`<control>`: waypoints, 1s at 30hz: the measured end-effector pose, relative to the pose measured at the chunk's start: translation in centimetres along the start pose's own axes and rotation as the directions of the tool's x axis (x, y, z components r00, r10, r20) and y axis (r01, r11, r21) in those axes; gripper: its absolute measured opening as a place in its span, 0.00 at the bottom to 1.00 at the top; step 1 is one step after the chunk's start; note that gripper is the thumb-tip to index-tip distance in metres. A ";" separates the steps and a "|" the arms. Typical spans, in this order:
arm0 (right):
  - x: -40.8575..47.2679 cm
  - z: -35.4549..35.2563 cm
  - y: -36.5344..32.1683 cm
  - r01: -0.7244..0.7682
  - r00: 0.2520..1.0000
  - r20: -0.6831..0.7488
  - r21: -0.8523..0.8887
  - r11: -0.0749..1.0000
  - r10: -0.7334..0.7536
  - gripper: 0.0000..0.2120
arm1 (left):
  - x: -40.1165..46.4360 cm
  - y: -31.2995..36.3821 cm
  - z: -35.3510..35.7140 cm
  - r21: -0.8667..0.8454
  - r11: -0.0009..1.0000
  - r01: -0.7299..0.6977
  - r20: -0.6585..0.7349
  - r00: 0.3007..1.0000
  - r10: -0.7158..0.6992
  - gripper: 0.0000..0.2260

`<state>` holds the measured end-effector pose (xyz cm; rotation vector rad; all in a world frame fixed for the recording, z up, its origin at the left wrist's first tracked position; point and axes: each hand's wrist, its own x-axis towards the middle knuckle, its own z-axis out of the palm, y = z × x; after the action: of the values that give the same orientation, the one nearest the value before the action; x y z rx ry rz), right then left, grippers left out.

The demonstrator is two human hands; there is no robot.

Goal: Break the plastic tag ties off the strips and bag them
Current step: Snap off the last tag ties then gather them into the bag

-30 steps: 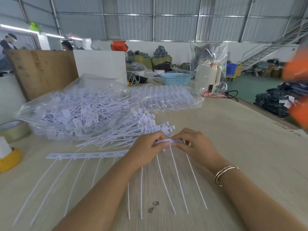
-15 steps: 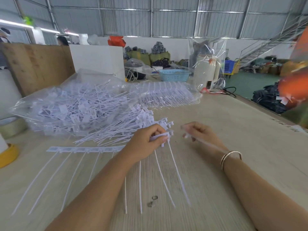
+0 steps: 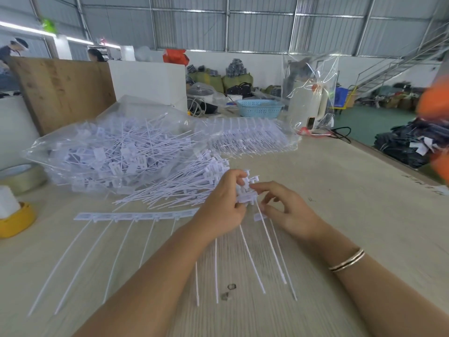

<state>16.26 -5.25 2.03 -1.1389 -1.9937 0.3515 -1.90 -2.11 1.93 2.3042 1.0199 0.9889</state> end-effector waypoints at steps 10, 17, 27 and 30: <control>0.7 0.9 0.1 0.160 0.972 -0.147 -0.158 0.974 -0.184 0.11 | 0.6 -0.5 -0.9 0.152 0.980 0.125 -0.009 0.992 -0.125 0.08; 0.7 0.8 -0.2 0.154 0.977 -0.086 -0.358 0.921 -0.197 0.10 | 0.4 -1.4 -0.7 0.041 0.988 0.151 0.076 0.985 -0.154 0.12; 0.9 1.0 0.0 -0.027 0.993 -0.120 -0.068 0.997 0.018 0.06 | 0.3 -0.6 -0.3 0.182 0.983 0.002 0.058 0.998 -0.013 0.09; 0.9 0.9 0.3 -0.139 0.969 -0.190 0.124 0.983 0.161 0.13 | 0.3 -0.7 -0.5 0.201 0.979 -0.036 0.026 0.999 0.031 0.08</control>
<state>15.51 -4.21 1.80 -1.2089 -1.6987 0.4032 -2.43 -1.42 1.96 2.4972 1.1216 0.9071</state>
